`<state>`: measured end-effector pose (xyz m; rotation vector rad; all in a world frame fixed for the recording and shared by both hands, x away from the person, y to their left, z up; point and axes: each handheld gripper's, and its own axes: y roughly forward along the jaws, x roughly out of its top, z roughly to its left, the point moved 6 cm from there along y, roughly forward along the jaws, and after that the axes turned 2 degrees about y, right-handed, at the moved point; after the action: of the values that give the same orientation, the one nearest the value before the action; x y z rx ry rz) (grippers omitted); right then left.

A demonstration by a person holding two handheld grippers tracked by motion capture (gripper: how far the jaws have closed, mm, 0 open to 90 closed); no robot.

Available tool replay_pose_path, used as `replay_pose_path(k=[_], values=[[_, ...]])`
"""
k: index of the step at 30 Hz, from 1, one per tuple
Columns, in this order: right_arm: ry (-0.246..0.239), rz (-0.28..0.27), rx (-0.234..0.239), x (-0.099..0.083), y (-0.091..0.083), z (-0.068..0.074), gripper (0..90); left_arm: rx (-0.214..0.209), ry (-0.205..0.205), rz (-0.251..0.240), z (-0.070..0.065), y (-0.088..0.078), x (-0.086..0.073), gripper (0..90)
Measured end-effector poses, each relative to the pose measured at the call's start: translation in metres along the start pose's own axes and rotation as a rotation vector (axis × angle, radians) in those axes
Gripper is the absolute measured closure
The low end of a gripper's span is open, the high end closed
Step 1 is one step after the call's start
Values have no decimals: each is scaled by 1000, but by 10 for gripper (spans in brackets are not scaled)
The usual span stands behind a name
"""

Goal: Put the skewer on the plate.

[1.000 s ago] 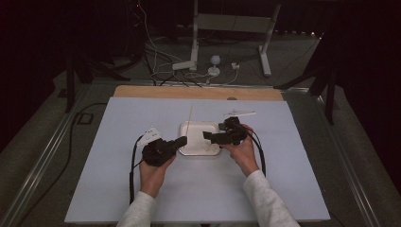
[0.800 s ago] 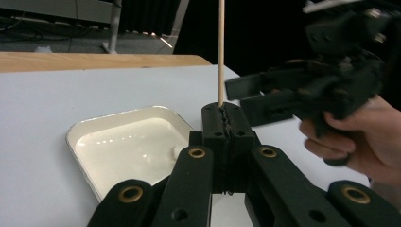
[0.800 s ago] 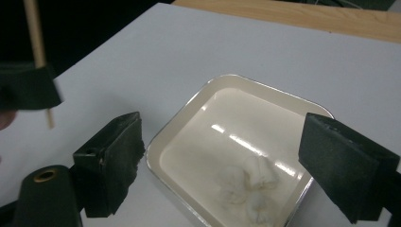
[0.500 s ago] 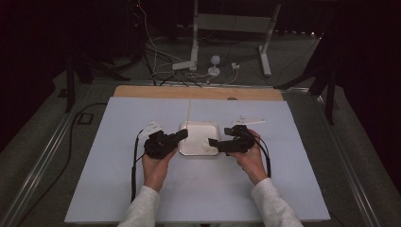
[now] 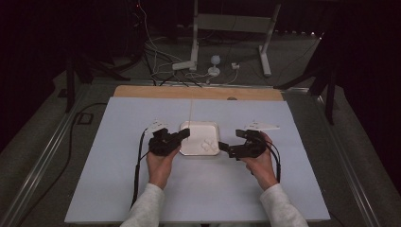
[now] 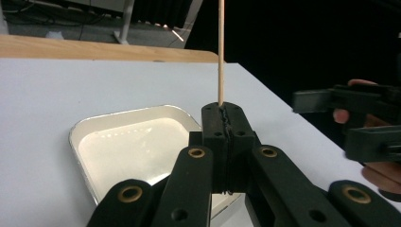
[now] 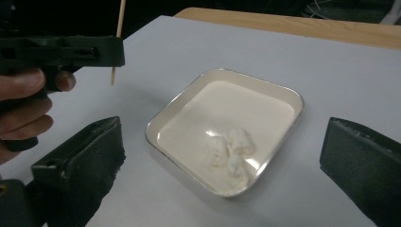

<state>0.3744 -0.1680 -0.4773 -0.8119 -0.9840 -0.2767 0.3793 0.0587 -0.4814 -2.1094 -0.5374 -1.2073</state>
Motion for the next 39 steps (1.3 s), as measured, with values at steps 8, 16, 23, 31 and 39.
replay_pose_path(k=[8,16,23,31,39], values=[[-9,-22,-28,-13,-23,-6,9,25,-24,19,3,12,-6,900],[-17,-25,-52,-27,-38,-9,9,34,-49,27,5,20,-12,900],[-15,-31,-74,-33,-52,-17,9,61,-63,42,7,28,-19,900],[-4,-54,-84,-31,-60,-20,9,94,-105,72,8,39,-33,900],[-10,-53,-88,-32,-60,-21,9,115,-160,115,11,50,-52,894]])
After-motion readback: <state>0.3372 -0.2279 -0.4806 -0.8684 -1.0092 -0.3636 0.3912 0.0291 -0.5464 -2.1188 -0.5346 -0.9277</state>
